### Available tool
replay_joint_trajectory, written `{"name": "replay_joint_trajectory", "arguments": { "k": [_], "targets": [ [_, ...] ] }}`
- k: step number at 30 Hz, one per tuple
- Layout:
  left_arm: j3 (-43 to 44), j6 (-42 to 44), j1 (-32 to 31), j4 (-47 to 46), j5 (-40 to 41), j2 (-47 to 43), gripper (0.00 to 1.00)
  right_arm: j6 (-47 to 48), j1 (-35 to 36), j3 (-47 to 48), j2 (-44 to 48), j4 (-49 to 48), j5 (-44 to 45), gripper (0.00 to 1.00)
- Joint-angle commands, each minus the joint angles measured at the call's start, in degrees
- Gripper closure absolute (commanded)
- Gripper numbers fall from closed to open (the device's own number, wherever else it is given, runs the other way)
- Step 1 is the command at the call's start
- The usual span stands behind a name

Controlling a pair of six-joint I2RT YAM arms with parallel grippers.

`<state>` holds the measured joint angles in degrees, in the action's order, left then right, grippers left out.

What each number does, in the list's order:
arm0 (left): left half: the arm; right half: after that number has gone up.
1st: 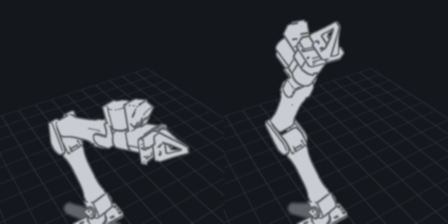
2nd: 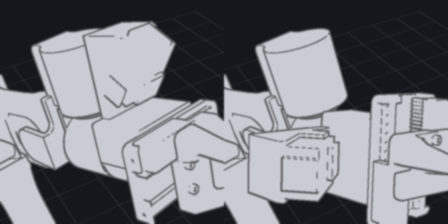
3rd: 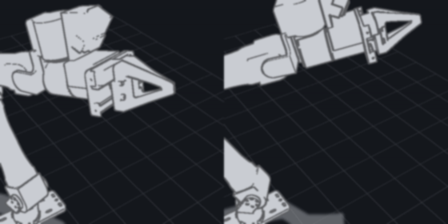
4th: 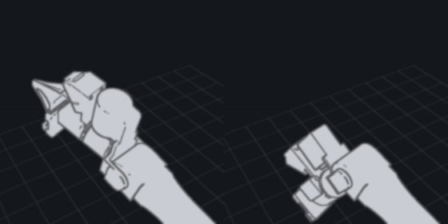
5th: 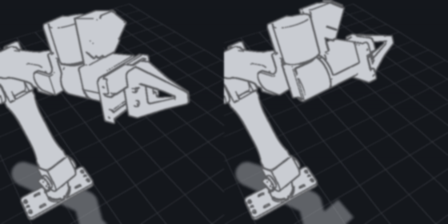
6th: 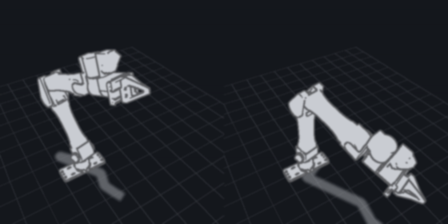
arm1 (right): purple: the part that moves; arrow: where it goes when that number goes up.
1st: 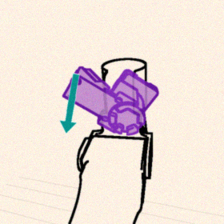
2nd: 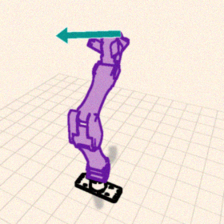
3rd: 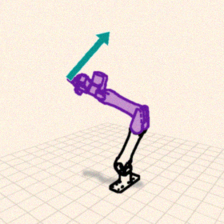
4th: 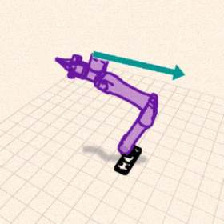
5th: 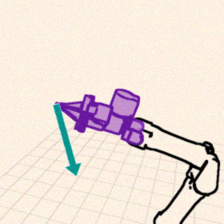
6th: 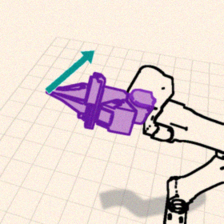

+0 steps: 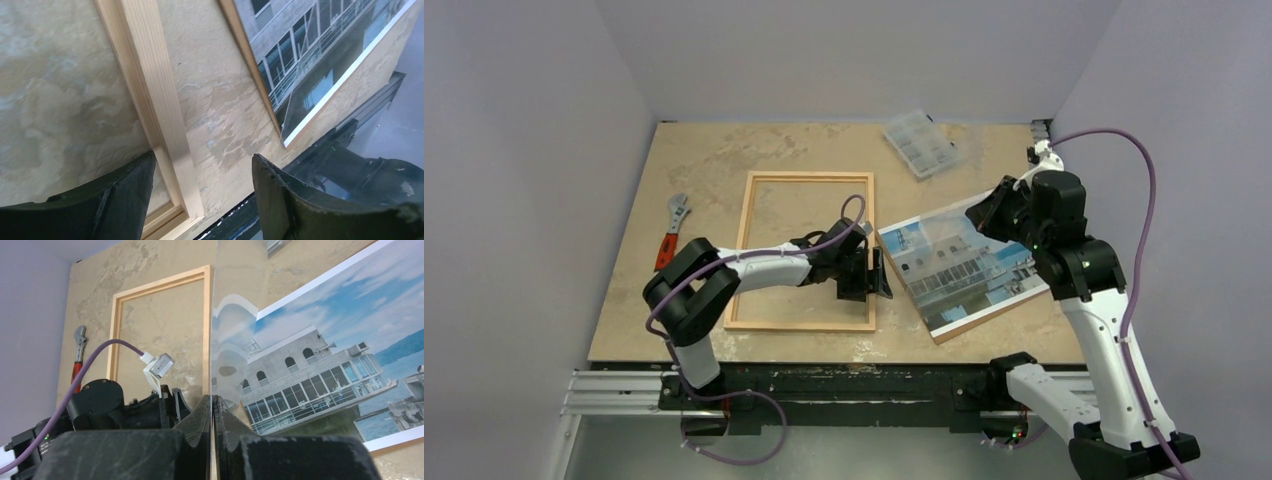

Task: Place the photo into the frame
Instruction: Move the photo frame to the center of the board, then place the photo frame item in the photo frame.

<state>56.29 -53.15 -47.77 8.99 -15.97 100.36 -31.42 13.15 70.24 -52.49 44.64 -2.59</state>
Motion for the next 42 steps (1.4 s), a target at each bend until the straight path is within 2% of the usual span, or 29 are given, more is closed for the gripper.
{"name": "replay_joint_trajectory", "arguments": {
  "k": [1, 12, 19, 25, 29, 36, 42],
  "targets": [
    [3.5, -2.3, -2.6, -3.4, -1.1, 2.8, 0.32, 1.6, -0.1, 3.7, 0.2, -0.3, 2.3, 1.0],
    [8.3, -4.2, -6.9, -1.4, 0.2, 5.9, 0.36, 1.9, -0.1, 2.7, -0.2, -0.1, 1.7, 1.0],
    [6.8, -1.2, -4.7, 3.8, 3.6, 0.8, 0.28, 2.6, -0.1, 2.0, -1.0, -0.7, -2.4, 1.0],
    [-2.2, 1.4, 4.4, 2.0, 2.1, -10.6, 0.26, 2.8, -0.1, 1.5, -1.7, -2.2, -8.4, 1.0],
    [-7.3, 5.1, 12.1, 5.2, 1.8, -20.8, 0.26, 2.8, -0.1, 2.2, -3.0, -2.9, -12.1, 1.0],
    [-12.4, 12.9, 27.4, 17.7, 4.0, -35.7, 0.27, 1.0, -0.1, 2.9, -5.4, -4.6, -19.4, 1.0],
    [-10.8, 18.1, 32.8, 32.1, 14.7, -41.9, 0.29, -2.4, 0.0, 1.1, -7.8, -8.9, -24.6, 1.0]
  ]
}}
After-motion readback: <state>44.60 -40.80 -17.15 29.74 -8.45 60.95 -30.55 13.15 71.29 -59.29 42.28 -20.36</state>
